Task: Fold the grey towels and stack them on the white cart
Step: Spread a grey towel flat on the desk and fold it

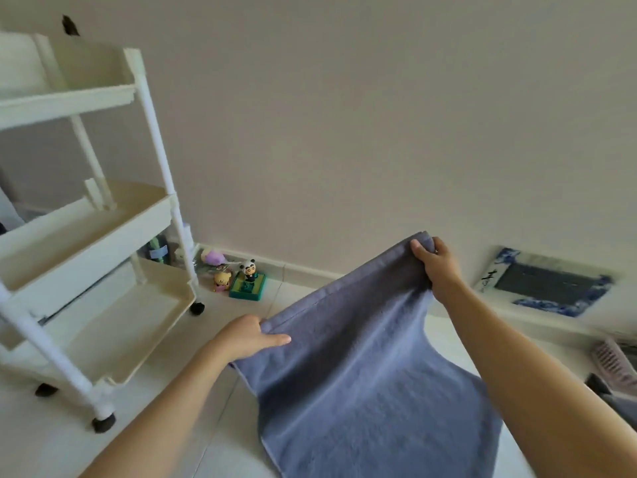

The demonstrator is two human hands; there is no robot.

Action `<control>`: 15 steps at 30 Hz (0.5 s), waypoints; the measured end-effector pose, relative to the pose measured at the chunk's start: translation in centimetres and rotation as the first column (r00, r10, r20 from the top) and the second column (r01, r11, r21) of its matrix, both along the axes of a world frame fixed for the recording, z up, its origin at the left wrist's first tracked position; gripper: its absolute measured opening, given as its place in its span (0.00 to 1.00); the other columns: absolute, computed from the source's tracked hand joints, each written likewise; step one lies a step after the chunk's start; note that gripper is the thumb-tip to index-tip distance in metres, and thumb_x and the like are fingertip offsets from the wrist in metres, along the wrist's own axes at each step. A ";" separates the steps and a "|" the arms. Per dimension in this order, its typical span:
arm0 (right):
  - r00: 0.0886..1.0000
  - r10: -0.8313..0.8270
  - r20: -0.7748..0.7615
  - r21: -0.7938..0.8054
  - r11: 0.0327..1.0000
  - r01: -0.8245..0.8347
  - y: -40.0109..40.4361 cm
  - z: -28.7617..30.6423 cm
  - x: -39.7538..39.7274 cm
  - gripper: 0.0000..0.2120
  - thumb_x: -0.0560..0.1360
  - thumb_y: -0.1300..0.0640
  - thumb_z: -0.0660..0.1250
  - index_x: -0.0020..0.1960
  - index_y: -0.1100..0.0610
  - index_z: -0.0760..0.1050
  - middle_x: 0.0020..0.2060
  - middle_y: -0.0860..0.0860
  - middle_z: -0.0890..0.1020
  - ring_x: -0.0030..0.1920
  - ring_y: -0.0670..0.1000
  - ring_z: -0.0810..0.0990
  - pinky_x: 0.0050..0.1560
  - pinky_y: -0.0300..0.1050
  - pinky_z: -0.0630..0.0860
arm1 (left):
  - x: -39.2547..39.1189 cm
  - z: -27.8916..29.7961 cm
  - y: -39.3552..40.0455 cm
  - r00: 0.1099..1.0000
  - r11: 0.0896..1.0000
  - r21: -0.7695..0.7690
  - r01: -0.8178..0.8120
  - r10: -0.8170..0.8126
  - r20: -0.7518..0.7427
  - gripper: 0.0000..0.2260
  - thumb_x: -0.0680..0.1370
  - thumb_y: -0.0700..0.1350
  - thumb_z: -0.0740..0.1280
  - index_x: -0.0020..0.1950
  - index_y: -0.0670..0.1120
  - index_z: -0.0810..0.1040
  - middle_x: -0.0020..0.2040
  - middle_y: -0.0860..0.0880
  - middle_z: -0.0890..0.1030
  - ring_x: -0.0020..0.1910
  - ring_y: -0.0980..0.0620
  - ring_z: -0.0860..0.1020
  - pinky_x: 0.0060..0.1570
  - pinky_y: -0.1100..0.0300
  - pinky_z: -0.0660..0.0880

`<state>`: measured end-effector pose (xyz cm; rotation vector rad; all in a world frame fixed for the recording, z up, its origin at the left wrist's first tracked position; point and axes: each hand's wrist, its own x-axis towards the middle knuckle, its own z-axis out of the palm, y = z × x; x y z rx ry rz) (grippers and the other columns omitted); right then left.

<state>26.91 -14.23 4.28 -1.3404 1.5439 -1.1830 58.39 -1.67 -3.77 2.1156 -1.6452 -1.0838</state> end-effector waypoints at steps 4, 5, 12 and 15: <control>0.992 -0.120 0.036 -0.105 0.987 0.124 1.8 4.4 -6.9 0.12 0.76 0.51 0.67 0.47 0.60 0.72 0.37 0.52 0.74 0.40 0.50 0.72 0.41 0.45 0.69 | -2.8 6.4 -3.5 0.994 0.994 -0.081 0.067 -0.060 0.086 0.22 0.71 0.61 0.70 0.32 0.46 0.67 0.29 0.52 0.68 0.28 0.54 0.68 0.30 0.60 0.61; 0.987 -0.150 0.054 -0.127 0.979 0.156 2.4 5.4 -8.6 0.11 0.76 0.51 0.67 0.46 0.59 0.72 0.37 0.52 0.74 0.41 0.50 0.72 0.43 0.47 0.69 | -3.3 7.7 -4.4 0.996 0.989 -0.128 0.075 -0.068 0.061 0.21 0.71 0.60 0.71 0.32 0.46 0.68 0.29 0.51 0.69 0.28 0.53 0.68 0.30 0.60 0.61; 0.958 -0.180 0.223 -0.280 0.930 0.239 7.0 11.8 -17.0 0.05 0.76 0.56 0.67 0.41 0.52 0.75 0.38 0.50 0.78 0.43 0.49 0.75 0.44 0.45 0.71 | -7.7 15.4 -9.9 0.819 0.865 -0.448 -0.226 -0.080 -0.568 0.03 0.76 0.40 0.69 0.43 0.41 0.79 0.37 0.46 0.79 0.38 0.49 0.77 0.36 0.60 0.77; 0.961 -0.134 0.241 -0.372 0.902 0.219 9.0 15.0 -18.8 0.04 0.73 0.55 0.70 0.43 0.53 0.76 0.38 0.49 0.79 0.42 0.47 0.76 0.41 0.39 0.72 | -10.6 18.8 -11.7 0.753 0.752 -0.553 -0.358 -0.118 -0.648 0.05 0.79 0.42 0.64 0.49 0.42 0.79 0.41 0.48 0.80 0.42 0.48 0.77 0.40 0.60 0.74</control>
